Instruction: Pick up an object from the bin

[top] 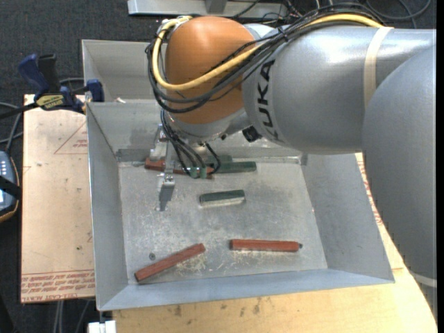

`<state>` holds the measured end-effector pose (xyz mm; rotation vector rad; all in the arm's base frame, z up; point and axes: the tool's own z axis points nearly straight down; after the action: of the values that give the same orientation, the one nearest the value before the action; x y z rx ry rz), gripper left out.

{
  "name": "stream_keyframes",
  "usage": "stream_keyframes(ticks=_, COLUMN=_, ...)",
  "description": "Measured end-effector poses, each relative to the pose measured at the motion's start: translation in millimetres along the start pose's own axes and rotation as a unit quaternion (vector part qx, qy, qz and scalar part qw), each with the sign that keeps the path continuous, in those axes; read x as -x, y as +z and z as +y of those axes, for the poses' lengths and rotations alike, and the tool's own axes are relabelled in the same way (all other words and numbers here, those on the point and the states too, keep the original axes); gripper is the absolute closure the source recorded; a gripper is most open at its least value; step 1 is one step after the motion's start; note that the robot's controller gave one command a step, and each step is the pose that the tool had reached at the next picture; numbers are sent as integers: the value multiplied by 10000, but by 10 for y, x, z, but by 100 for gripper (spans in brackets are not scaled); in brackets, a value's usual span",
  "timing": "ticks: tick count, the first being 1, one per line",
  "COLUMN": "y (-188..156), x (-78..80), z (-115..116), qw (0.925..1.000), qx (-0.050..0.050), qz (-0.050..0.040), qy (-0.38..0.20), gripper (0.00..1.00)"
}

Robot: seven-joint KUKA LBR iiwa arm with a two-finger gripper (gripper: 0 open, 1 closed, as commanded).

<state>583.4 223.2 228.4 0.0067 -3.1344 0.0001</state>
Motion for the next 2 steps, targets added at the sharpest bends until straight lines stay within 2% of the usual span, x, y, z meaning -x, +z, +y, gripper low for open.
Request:
stream_keyframes(ticks=1, y=-49, x=18, z=-13, qw=10000, qx=7, qz=-40, qy=18, gripper=0)
stream_keyframes(ticks=2, y=521, x=-236, z=-210, qw=9985, qx=6, qz=-49, qy=-548, gripper=0)
